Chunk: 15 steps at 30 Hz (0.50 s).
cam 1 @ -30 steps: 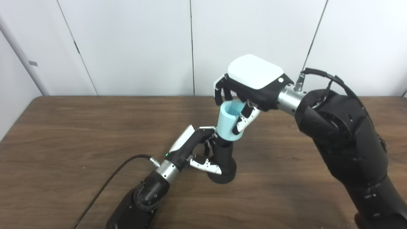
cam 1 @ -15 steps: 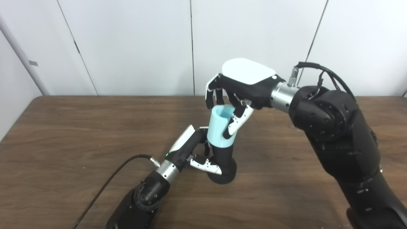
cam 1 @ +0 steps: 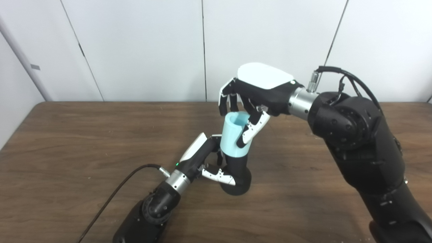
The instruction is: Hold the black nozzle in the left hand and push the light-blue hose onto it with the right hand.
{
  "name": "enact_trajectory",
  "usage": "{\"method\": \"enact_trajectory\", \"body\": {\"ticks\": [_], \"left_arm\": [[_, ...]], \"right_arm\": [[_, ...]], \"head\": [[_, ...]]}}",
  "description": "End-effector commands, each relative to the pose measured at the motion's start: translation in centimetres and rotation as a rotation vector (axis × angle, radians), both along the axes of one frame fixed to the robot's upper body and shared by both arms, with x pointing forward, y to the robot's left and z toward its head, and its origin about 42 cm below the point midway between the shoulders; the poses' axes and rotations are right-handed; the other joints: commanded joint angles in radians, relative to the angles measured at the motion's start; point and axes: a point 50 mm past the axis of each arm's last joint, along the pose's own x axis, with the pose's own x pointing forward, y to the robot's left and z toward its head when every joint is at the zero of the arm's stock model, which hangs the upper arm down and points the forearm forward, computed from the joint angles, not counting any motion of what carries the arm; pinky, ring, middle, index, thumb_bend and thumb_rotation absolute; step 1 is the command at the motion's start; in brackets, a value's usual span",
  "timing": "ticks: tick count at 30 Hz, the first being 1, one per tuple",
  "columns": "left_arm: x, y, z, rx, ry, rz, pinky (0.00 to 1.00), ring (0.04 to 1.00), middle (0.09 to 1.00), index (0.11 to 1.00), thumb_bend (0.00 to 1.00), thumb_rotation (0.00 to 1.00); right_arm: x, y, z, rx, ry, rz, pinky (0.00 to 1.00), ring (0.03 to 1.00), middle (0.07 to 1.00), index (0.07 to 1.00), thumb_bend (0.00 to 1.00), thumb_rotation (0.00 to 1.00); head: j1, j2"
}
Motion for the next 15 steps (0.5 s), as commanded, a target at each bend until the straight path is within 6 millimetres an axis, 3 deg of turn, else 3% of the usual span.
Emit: {"method": "enact_trajectory", "body": {"ticks": [1, 15], "left_arm": [[-3.82, 1.20, -6.15, 0.115, 0.194, -0.008, 0.18, 0.260, 0.338, 0.481, 0.52, 0.08], [-3.80, 1.22, -6.28, 0.122, 0.197, -0.008, 0.18, 0.260, 0.338, 0.481, 0.52, 0.08]], "right_arm": [[-0.34, -0.21, 1.10, -0.032, -0.044, 0.005, 0.20, 0.293, 0.408, 0.519, 0.52, 0.00], [-0.68, 0.54, 2.05, -0.177, -0.170, -0.019, 0.12, 0.209, 0.390, 0.493, 0.52, 0.00]], "head": [[0.000, 0.001], [-0.002, 0.003]]}}
